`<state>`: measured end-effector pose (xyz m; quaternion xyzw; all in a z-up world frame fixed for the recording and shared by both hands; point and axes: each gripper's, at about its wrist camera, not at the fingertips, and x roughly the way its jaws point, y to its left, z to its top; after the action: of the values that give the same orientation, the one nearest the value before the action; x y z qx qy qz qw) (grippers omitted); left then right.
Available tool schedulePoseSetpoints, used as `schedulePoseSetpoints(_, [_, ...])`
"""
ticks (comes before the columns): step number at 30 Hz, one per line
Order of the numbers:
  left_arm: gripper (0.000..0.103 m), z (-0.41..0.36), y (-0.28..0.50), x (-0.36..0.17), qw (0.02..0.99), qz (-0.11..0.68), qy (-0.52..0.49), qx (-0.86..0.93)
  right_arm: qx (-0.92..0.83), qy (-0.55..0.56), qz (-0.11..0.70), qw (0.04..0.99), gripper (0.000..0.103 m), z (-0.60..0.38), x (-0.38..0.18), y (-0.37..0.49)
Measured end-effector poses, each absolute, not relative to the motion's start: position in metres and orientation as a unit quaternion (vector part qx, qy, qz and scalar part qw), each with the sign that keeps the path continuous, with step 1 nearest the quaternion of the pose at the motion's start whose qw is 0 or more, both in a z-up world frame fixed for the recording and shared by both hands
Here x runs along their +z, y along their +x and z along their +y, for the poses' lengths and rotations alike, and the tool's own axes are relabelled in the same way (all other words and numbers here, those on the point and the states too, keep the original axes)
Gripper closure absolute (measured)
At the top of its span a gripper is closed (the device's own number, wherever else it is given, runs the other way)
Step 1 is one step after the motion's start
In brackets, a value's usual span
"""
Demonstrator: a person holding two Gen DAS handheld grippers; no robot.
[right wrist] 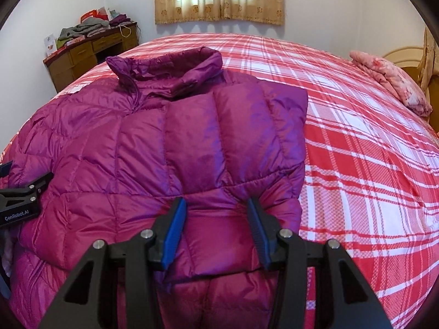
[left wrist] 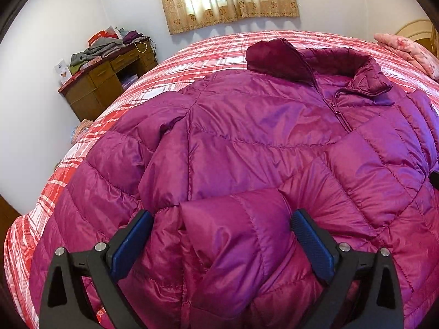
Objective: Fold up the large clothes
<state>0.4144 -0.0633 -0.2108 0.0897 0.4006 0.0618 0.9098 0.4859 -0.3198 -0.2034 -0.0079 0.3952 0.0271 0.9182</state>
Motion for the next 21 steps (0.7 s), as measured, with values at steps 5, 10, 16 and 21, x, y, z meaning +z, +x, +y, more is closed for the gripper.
schedulePoseSetpoints(5, [0.001,-0.062,0.410,-0.211,0.911,0.399,0.083,0.060,0.039,0.027,0.370,0.928,0.055,-0.331,-0.187,0.478])
schedulePoseSetpoints(10, [0.001,-0.059,0.408,-0.211,0.913,0.397,0.079,0.060,0.005,0.046,0.311,0.949,0.055,-0.349,-0.149,0.478])
schedulePoseSetpoints(16, [0.001,-0.052,0.407,-0.211,0.914,0.396,0.064,0.065,-0.009,0.043,0.382,0.923,0.056,-0.348,-0.183,0.530])
schedulePoseSetpoints(21, [0.001,-0.051,0.411,-0.213,0.912,0.403,0.054,0.061,-0.007,0.035,0.411,0.911,0.056,-0.351,-0.199,0.536])
